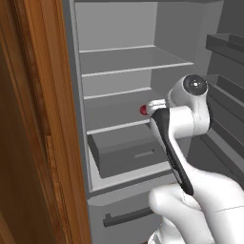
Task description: Pick the orange and pear from the fridge and place them inside the tupperware on the counter.
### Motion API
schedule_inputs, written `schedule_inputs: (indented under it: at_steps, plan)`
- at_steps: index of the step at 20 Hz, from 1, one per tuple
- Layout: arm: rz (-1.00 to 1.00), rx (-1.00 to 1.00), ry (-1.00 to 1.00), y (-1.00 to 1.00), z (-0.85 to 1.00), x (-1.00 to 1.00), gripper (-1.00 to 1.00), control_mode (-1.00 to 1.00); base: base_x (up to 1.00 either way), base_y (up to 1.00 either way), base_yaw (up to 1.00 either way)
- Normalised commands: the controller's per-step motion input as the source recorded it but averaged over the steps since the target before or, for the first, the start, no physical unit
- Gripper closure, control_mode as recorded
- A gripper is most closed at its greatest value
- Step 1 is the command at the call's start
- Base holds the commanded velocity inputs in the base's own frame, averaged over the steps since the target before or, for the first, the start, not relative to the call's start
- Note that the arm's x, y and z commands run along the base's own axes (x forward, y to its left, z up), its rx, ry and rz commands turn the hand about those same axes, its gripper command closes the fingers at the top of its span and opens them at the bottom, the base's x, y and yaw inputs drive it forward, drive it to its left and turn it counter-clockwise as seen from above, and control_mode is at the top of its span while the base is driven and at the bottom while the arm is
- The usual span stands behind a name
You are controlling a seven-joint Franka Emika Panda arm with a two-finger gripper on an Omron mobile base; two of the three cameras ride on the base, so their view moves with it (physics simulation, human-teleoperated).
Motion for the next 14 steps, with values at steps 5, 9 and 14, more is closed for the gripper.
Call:
schedule_inputs:
  at_steps: [5,9,14]
  plan:
    - [0.0,0.0,0.08,0.0,-0.37,0.44,-1.0,-1.0,0.0,0.0,0.0]
    - [0.0,-0.02,0.0,0.0,-0.53,0.39,-1.0,-1.0,0.0,0.0,0.0]
    - [0.0,-0.03,-0.06,0.0,-0.49,0.42,-1.0,-1.0,0.0,0.0,0.0]
